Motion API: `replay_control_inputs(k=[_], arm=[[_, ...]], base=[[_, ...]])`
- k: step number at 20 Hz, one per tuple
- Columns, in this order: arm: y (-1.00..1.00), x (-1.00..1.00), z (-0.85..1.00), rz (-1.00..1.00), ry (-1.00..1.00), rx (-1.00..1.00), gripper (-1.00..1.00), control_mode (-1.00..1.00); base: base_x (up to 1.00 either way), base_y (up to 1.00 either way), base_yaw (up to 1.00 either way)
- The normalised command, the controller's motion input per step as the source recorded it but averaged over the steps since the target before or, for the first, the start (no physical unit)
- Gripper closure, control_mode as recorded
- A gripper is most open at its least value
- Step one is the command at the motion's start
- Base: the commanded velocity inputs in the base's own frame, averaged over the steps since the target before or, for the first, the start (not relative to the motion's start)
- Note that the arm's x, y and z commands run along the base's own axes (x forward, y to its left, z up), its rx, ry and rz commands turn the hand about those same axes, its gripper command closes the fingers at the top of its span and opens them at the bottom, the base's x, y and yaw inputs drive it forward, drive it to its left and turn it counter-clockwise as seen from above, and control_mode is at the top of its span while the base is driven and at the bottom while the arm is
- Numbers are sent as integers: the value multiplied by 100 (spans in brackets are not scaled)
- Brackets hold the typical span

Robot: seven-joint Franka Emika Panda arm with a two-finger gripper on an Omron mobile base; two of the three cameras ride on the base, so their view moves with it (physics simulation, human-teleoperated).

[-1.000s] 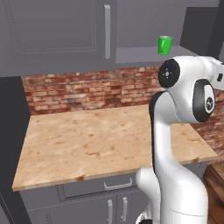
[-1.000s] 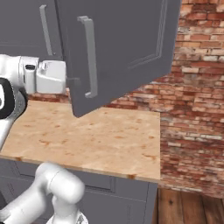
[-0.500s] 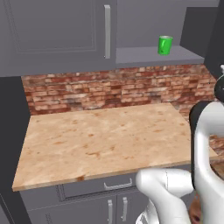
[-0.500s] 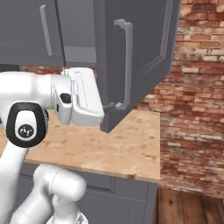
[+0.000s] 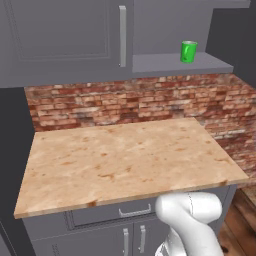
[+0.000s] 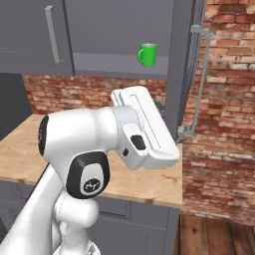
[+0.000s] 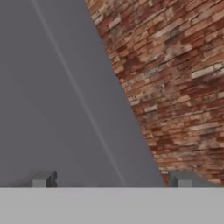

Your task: Open the cabinet directly in front. Then move the beer and the mug to the dining counter with the jar on it.

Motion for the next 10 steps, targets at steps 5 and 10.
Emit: replay_control_inputs(k=[5, 10], arm=[[39, -3, 21, 2, 0, -4, -100, -100], [96, -57, 64, -2, -7, -21, -100, -100]], base=[[0, 0, 0], [0, 0, 0]])
